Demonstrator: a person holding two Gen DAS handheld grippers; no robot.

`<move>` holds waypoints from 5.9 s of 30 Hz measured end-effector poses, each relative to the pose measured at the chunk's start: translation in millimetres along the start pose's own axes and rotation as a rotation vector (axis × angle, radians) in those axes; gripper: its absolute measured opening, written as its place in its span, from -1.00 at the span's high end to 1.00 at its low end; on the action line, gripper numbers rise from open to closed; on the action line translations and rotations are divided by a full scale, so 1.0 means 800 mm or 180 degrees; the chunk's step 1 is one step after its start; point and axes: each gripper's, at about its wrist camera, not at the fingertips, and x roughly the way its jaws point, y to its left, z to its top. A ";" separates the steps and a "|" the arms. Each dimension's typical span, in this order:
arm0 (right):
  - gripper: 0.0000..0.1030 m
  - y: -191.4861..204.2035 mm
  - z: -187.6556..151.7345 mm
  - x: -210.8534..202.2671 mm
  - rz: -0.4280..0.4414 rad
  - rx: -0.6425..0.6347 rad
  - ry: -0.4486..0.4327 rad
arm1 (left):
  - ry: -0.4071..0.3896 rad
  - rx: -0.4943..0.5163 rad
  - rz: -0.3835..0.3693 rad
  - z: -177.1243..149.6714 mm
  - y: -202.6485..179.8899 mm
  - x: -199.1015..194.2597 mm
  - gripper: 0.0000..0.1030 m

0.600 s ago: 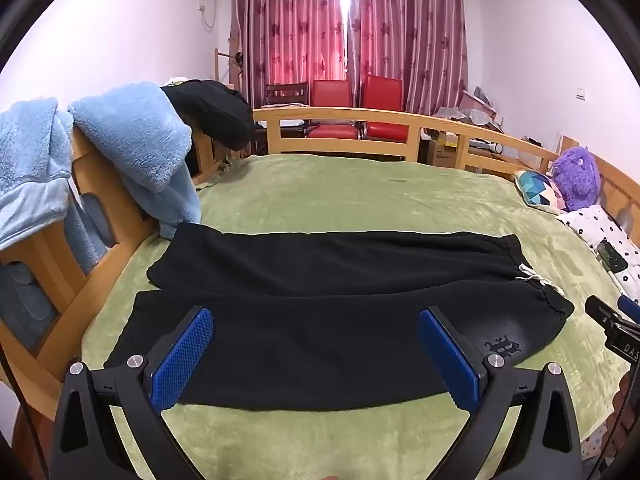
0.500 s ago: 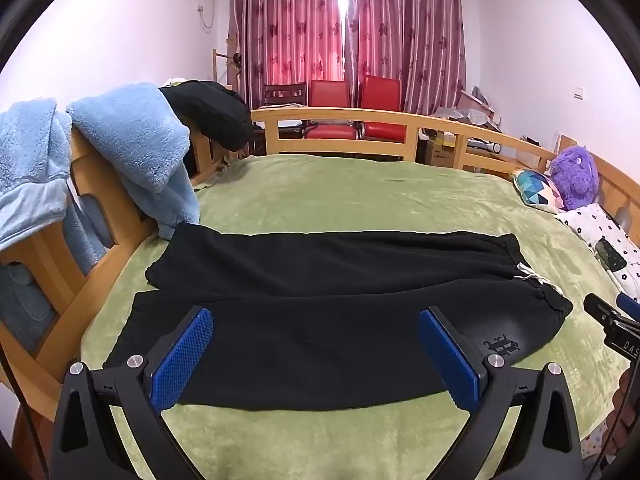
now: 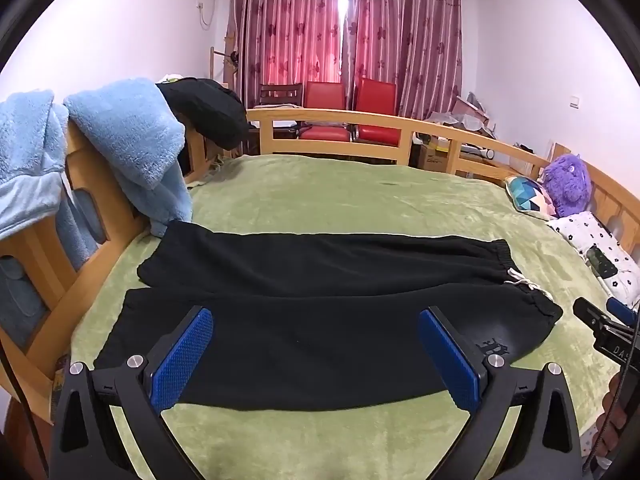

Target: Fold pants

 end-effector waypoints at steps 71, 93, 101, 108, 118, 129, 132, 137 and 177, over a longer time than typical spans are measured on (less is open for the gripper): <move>-0.99 0.005 0.007 -0.008 0.0057 -0.0004 -0.0009 | 0.0009 -0.0061 -0.0139 -0.001 0.003 -0.009 -1.00; -0.97 0.007 -0.001 0.017 0.0002 -0.0189 -0.0114 | -0.0052 -0.0137 0.0171 -0.002 0.031 0.016 -1.00; -0.67 -0.019 -0.029 0.039 0.0363 0.0032 0.0340 | 0.0111 -0.0108 0.0239 -0.021 0.039 0.012 -0.99; -0.67 -0.054 -0.056 0.053 0.0368 -0.0035 0.0413 | 0.0440 -0.0194 0.0392 -0.084 0.068 0.043 -0.99; -0.63 -0.116 -0.111 0.112 0.0110 0.0173 0.0584 | 0.0934 -0.0993 0.0205 -0.166 0.137 0.137 -0.98; -0.63 -0.169 -0.138 0.207 0.0107 0.0921 0.0899 | 0.1111 -0.1772 0.0121 -0.193 0.220 0.209 -0.98; -0.63 -0.168 -0.139 0.234 0.0168 0.1055 0.0980 | 0.1105 -0.1685 0.0266 -0.189 0.219 0.225 -0.98; -0.66 -0.161 -0.133 0.272 0.0104 0.1121 0.0995 | 0.1083 -0.1752 0.0437 -0.175 0.223 0.252 -0.92; 0.69 -0.075 0.190 0.387 0.0320 0.0545 0.0370 | 0.0462 -0.1515 0.0305 0.162 0.239 0.393 0.81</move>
